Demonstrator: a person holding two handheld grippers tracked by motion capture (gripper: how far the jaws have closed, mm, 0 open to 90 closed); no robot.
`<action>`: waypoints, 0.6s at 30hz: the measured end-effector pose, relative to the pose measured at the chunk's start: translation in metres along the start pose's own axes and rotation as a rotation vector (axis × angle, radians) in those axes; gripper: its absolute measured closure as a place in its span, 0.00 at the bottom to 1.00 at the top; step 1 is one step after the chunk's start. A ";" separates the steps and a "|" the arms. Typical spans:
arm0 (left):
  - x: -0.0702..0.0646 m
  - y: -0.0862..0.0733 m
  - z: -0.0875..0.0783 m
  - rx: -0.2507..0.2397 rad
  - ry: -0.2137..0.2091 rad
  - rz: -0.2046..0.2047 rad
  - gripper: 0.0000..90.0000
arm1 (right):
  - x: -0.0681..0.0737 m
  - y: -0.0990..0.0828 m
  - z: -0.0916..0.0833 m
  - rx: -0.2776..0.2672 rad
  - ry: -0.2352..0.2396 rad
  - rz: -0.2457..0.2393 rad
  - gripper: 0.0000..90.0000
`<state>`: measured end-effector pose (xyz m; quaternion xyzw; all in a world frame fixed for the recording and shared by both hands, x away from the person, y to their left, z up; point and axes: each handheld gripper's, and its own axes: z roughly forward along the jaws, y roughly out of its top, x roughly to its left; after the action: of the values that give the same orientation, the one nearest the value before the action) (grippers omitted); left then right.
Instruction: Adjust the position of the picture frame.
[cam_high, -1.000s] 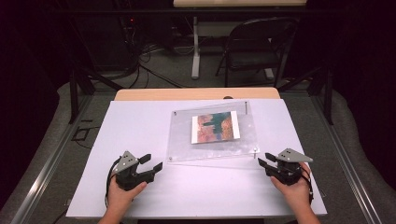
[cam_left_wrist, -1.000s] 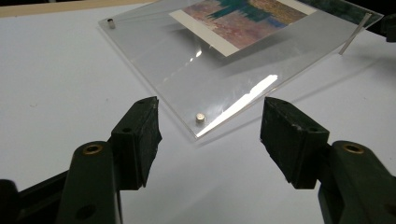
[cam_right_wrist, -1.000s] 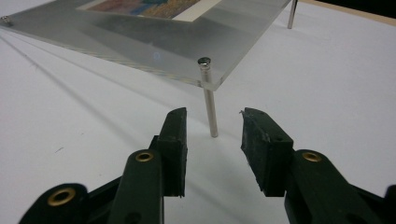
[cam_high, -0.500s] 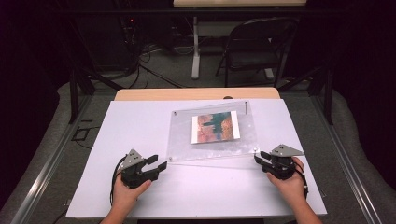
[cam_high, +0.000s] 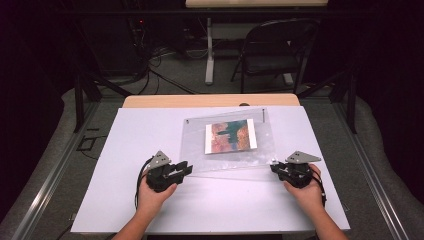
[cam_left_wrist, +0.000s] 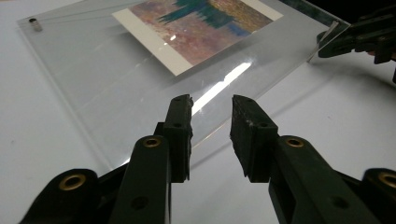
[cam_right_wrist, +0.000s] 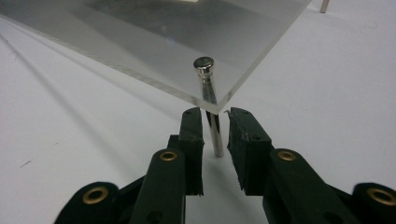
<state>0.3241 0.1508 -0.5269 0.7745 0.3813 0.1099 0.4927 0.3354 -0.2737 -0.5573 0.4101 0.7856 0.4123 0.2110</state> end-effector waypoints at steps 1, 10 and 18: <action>-0.001 0.001 0.002 0.006 -0.005 0.000 0.79 | 0.000 0.000 0.001 0.004 0.005 0.000 0.84; -0.001 -0.003 0.011 0.037 -0.034 -0.030 0.87 | -0.001 0.003 0.011 0.012 0.007 -0.018 0.88; -0.007 -0.006 0.013 0.063 -0.046 -0.015 0.86 | 0.002 0.003 0.012 0.007 -0.005 -0.040 0.92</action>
<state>0.3233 0.1383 -0.5369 0.7891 0.3787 0.0764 0.4776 0.3440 -0.2658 -0.5617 0.3962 0.7946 0.4043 0.2194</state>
